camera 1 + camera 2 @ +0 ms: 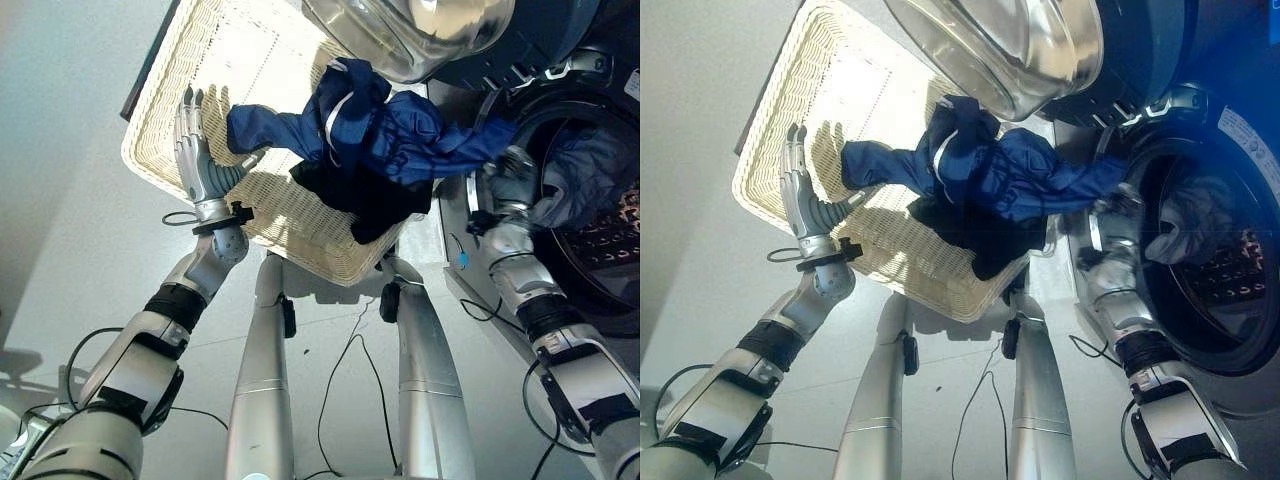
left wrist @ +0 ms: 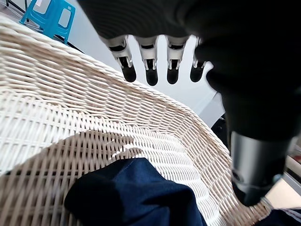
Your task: Put the clothes into the washing machine.
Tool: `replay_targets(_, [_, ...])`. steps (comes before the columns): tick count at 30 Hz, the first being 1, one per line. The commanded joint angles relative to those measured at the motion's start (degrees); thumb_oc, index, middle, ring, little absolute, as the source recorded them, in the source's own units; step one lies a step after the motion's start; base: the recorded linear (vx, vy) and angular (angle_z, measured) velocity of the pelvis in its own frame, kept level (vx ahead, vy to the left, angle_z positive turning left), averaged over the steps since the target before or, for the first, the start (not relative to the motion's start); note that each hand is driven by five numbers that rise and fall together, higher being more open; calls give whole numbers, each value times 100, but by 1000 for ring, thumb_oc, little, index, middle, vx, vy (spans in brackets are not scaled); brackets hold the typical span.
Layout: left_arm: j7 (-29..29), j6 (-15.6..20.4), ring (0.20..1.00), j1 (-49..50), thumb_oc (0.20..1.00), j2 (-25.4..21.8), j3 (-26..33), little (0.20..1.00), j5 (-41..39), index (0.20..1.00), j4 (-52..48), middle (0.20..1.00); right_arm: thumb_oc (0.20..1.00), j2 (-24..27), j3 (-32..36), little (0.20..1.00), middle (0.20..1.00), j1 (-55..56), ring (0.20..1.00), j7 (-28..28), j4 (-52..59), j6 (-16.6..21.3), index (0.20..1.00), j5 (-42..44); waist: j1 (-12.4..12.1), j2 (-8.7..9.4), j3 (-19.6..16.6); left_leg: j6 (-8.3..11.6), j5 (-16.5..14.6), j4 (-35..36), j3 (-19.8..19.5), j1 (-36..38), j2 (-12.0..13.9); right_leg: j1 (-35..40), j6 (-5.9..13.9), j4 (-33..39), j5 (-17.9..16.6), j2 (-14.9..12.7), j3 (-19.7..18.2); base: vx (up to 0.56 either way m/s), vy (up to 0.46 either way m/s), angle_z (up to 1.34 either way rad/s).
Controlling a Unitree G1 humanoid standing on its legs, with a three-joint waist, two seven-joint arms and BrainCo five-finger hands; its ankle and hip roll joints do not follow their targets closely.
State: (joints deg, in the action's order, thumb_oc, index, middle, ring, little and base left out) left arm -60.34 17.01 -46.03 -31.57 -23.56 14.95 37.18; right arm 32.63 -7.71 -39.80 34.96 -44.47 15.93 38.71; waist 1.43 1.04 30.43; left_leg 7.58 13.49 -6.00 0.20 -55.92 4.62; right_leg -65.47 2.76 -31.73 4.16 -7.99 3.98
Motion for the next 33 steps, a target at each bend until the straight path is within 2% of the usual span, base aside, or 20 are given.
replay_targets(1, [-378,260,1000,-91,1000,-81,43,1000,40,1000,-43,1000,200,361,258,200,200,239,200,-55,-187,804,200,1352,166,-58,-63,7,-519,-782,122,-230,-267,456,680,1763,-1678,311,208,6,-70,-2])
replay_targets(4, [-403,322,1000,-221,1000,-175,-95,1000,-51,1000,108,1000,200,546,487,200,200,14,200,-196,-885,915,200,2036,140,-36,-63,6,-552,-780,69,-237,-263,482,696,1826,-1715,303,243,-2,-55,-3])
replay_targets(9, [-409,353,1000,-387,1000,-261,-292,1000,-201,1000,235,1000,200,799,641,200,200,-215,200,-431,-1469,894,200,2827,108,-38,-63,-11,-567,-740,25,-199,-281,545,699,1898,-1740,300,269,1,-26,-6])
replay_targets(14, [-403,346,1000,-497,1000,-330,-414,1000,-298,1000,292,1000,200,939,696,200,200,-353,200,-519,-1759,825,200,3273,83,-41,-63,-11,-580,-711,-25,-183,-294,594,705,1958,-1740,274,293,0,0,0])
replay_targets(18, [-338,295,1000,-600,1000,-390,-532,1000,-322,1000,325,1000,200,1012,634,200,200,-487,200,-449,-1872,676,200,3150,48,-51,-63,-24,-589,-707,-65,-178,-316,604,714,1966,-1748,250,309,-2,-62,2])
replay_targets(21, [-278,301,1000,-593,1000,-559,-587,1000,-417,1000,262,1000,200,1278,452,200,200,-666,200,-192,-1877,677,200,2743,12,-35,-63,-12,-599,-736,-119,-224,-307,595,718,1938,-1738,232,390,7,-117,2])
replay_targets(23, [-257,262,1000,-543,1000,-612,-567,1000,-427,1000,149,1000,200,1343,343,200,200,-721,200,-244,-1709,707,200,2091,29,-17,-63,-3,-609,-746,-186,-225,-299,582,722,1921,-1751,245,377,11,-67,1])
replay_targets(26, [-240,268,1000,-542,1000,-608,-524,1000,-463,1000,95,1000,200,1386,180,200,200,-876,200,-497,-1541,622,200,1803,38,-27,-63,2,-569,-621,-128,-179,-285,599,719,1983,-1762,247,389,-12,13,0])
replay_targets(27, [-205,249,1000,-537,1000,-580,-474,1000,-470,1000,61,1000,391,1396,65,391,391,-921,391,-635,-1311,547,391,1783,62,-20,-63,22,-560,-581,-101,-170,-281,597,719,2039,-1776,234,394,-14,35,-2])
replay_targets(28, [-162,231,1000,-515,1000,-589,-465,1000,-504,1000,46,1000,652,1353,33,652,652,-834,652,-743,-1044,509,652,1664,93,-13,-63,28,-565,-611,-92,-166,-277,596,708,2028,-1768,236,381,-10,37,-2])
replay_targets(30, [-124,180,1000,-503,1000,-558,-458,1000,-513,1000,36,1000,1000,1212,39,1000,1000,-686,1000,-847,-736,429,1000,1605,125,4,-63,26,-576,-622,-73,-139,-278,605,698,2020,-1749,244,359,3,11,-2])
replay_targets(33, [-120,170,1000,-487,1000,-452,-404,1000,-504,1000,73,1000,1000,975,-47,1000,1000,-531,1000,-838,-400,371,1000,1315,142,-9,-63,25,-554,-584,-28,-117,-279,602,685,2016,-1730,242,349,1,18,-2])
